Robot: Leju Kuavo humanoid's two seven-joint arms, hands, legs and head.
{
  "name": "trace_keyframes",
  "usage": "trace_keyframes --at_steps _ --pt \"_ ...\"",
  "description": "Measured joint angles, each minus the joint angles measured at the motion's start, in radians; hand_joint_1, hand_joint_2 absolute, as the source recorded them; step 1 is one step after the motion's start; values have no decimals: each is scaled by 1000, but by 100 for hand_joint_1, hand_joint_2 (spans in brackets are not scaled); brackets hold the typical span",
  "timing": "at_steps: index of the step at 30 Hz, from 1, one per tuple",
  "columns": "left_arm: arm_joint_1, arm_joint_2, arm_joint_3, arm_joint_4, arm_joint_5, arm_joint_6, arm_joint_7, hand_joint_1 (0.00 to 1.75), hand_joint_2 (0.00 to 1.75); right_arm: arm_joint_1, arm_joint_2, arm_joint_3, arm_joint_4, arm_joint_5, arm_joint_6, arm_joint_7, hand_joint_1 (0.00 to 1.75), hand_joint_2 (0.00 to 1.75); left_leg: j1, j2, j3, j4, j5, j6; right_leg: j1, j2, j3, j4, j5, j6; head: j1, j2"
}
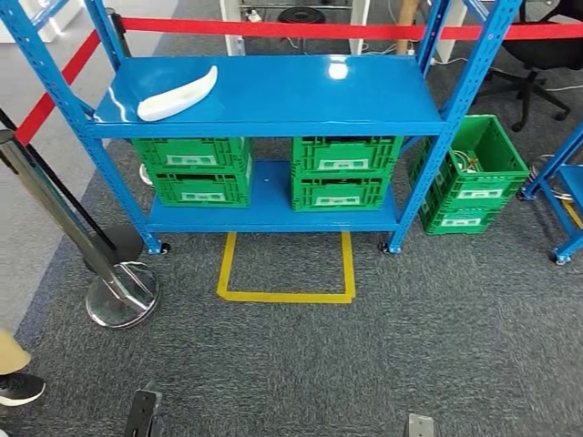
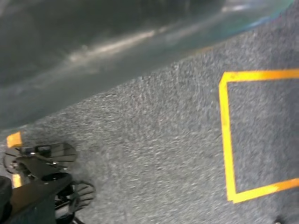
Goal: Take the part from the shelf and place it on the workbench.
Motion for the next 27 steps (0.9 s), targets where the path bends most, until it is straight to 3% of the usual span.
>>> trace_keyframes --at_steps 1,3,4,6,8,9,10,11,12,13,14,15,17,20,22,24,25,27 --pt "0 0 0 0 1 0 0 0 0 -1 0 0 0 -5 2 0 0 0 2 -6 -3 0 -3 -6 0 15 10 -18 -8 -5 0 0" --pt "3 0 0 -2 1 0 0 0 0 -5 -1 1 0 -14 6 0 0 0 6 -17 -7 -4 -8 -18 0 13 29 -40 -29 -18 1 0" --pt "4 1 0 -3 2 0 0 0 0 -5 -1 2 0 -16 8 0 0 0 6 -9 -5 -2 -12 -24 -1 8 35 -43 -31 -25 -1 0" --pt "0 2 -1 -5 3 0 0 0 0 -4 -1 3 -1 -19 10 -1 0 0 4 35 -27 51 -38 -36 -4 -9 57 -55 -40 -39 -9 0" --pt "-5 2 -2 -6 4 0 0 0 0 -3 -1 4 -1 -21 11 -1 0 0 5 81 -103 177 -79 -46 -2 -27 75 -59 -52 -48 -16 0" --pt "-5 2 -3 -6 4 0 0 0 0 -2 -1 4 -1 -22 11 -1 0 0 6 89 -145 237 -92 -49 -1 -34 83 -59 -60 -49 -16 0" --pt "-3 2 -4 -6 4 0 0 0 0 0 -1 4 -1 -23 11 -1 0 0 6 92 -177 272 -85 -50 -1 -40 93 -59 -68 -49 -16 0" --pt "0 2 -5 -6 4 0 0 0 0 1 -1 4 -1 -23 11 -1 0 0 6 93 -191 271 -56 -50 0 -45 104 -59 -76 -48 -16 0" --pt "2 2 -5 -6 4 0 0 0 0 1 -1 4 -1 -24 11 -1 0 0 6 93 -185 232 -10 -47 0 -47 117 -59 -85 -47 -16 0" --pt "3 2 -5 -6 4 0 0 0 0 1 -1 5 -1 -24 11 -1 0 0 4 94 -168 171 43 -42 1 -49 130 -59 -95 -45 -16 0" --pt "3 3 -5 -6 4 0 0 0 0 0 -1 5 -1 -25 11 -1 0 0 1 94 -148 117 78 -37 2 -51 138 -61 -104 -41 -16 0" --pt "3 4 -5 -7 5 0 0 0 0 -2 -1 6 -1 -25 12 -1 0 0 -2 95 -128 71 95 -30 2 -51 143 -62 -111 -36 -16 0" --pt "3 4 -6 -7 6 1 0 0 0 -4 -1 6 -1 -25 12 -1 0 0 -8 95 -108 34 81 -21 3 -54 143 -69 -118 -26 -16 0" --pt "5 4 -6 -8 7 1 0 0 0 -8 -1 9 -2 -27 17 -1 0 0 -1 93 -85 5 68 -8 5 -59 153 -70 -130 -11 -17 0" --pt "5 3 -6 -9 9 1 0 0 0 -9 -1 11 -2 -32 28 -1 0 0 4 95 -66 -7 62 1 5 -60 109 14 -165 -5 -15 0" --pt "4 2 -6 -9 10 1 0 0 0 -8 -2 13 -2 -39 39 -1 0 0 4 100 -54 -8 50 8 6 -61 14 155 -205 -2 -13 0" --pt "5 1 -7 -9 10 0 0 0 0 -6 -2 13 -2 -41 43 -1 0 0 3 103 -46 -8 43 9 6 -61 -27 202 -206 -1 -13 0" --pt "7 1 -7 -9 11 0 0 0 0 -1 -2 13 -2 -45 49 -1 0 0 3 108 -32 -8 31 8 6 -62 -64 217 -170 -1 -12 0"
